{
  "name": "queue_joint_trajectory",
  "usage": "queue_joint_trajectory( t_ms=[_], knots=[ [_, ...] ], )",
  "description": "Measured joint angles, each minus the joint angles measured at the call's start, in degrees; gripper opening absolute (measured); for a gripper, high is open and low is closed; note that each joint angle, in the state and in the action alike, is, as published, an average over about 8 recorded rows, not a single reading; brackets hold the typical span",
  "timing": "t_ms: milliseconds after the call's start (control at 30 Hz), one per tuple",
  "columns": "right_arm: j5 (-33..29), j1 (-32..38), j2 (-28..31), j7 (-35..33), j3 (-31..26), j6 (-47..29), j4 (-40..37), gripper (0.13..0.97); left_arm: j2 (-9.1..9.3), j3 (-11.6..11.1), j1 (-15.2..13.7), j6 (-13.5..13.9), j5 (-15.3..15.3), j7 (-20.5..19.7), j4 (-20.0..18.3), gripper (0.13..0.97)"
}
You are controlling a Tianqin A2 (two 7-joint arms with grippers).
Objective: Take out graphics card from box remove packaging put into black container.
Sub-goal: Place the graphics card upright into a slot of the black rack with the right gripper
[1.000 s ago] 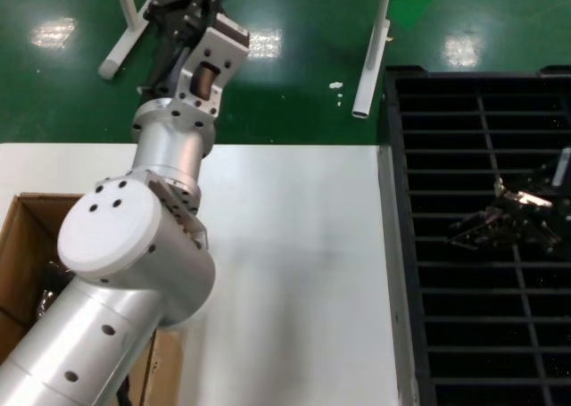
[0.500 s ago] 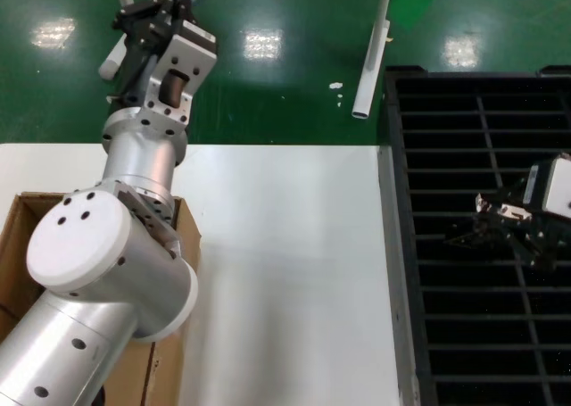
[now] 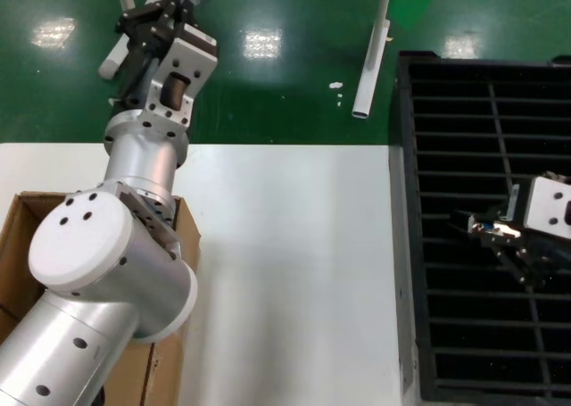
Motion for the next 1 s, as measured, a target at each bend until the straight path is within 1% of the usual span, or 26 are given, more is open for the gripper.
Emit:
queue_joint_trajectory(
  t_ms=[300,567,767,1000],
  knots=[
    [0.8,1.6,-0.6,-0.2,0.4,-0.7,-0.6,0.192,-0.01,0.1,0.0,-0.2,0.0,0.0,0.1,0.142],
    [2.2,4.3,-0.4,-0.4,0.7,-1.6,-2.0,0.192,0.92,0.1,-0.3,0.3,0.7,-0.4,1.2,0.142],
    [3.9,7.8,-1.4,-2.4,-0.4,-2.1,-6.1,0.192,1.46,0.0,-0.4,0.5,1.1,-0.8,2.0,0.142],
    [8.1,12.8,-3.0,-4.6,-2.4,-3.9,-13.0,0.192,1.17,-0.4,0.1,0.0,0.7,-0.6,1.8,0.142]
  ],
)
